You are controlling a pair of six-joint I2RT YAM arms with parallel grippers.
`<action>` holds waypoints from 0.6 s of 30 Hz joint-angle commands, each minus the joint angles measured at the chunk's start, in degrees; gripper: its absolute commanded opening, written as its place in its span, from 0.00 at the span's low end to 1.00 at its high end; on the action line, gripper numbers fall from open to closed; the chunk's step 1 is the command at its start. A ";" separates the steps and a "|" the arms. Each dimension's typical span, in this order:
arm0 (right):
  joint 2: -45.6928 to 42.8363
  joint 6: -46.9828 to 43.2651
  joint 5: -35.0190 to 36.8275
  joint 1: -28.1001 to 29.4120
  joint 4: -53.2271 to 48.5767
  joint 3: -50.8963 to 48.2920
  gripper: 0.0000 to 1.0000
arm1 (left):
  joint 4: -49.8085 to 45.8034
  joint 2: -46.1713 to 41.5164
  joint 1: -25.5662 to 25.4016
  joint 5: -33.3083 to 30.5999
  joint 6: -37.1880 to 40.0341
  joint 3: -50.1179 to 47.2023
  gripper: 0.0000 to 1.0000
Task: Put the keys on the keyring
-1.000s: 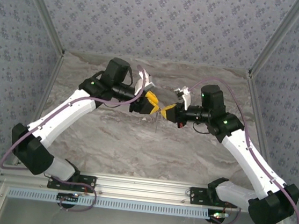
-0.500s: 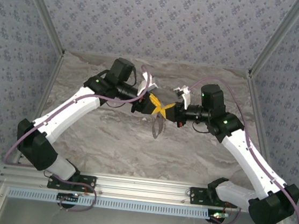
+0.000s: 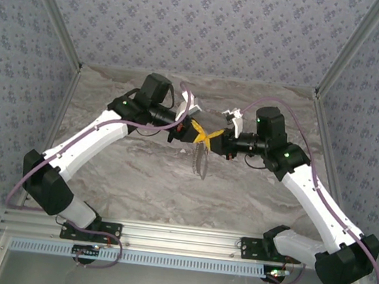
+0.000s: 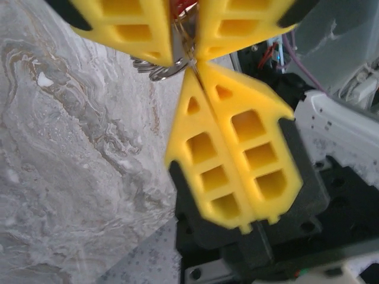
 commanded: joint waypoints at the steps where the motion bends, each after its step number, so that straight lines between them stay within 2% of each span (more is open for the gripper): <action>1: -2.74 1.04 -0.76 -0.32 4.89 -1.22 0.38 | 15.68 -4.40 -1.83 -2.07 -8.95 -5.43 0.00; 4: -5.23 3.03 0.16 -1.50 7.76 -5.23 0.45 | 27.22 -8.79 -1.77 -5.07 -15.14 -10.79 0.00; 6: -6.38 4.71 0.17 -2.18 10.43 -7.80 0.45 | 30.25 -10.59 -1.83 -6.18 -17.25 -12.17 0.00; 10: -6.81 7.04 -0.21 -2.69 14.89 -10.36 0.33 | 30.71 -12.28 -2.47 -8.37 -18.17 -12.42 0.00; 17: -5.18 8.62 0.52 -0.81 18.91 -10.67 0.29 | 31.80 -13.50 -4.11 -10.73 -18.53 -13.55 0.00; 18: -5.19 8.71 0.74 -0.45 18.97 -10.55 0.31 | 31.92 -13.55 -4.15 -10.84 -18.64 -13.68 0.00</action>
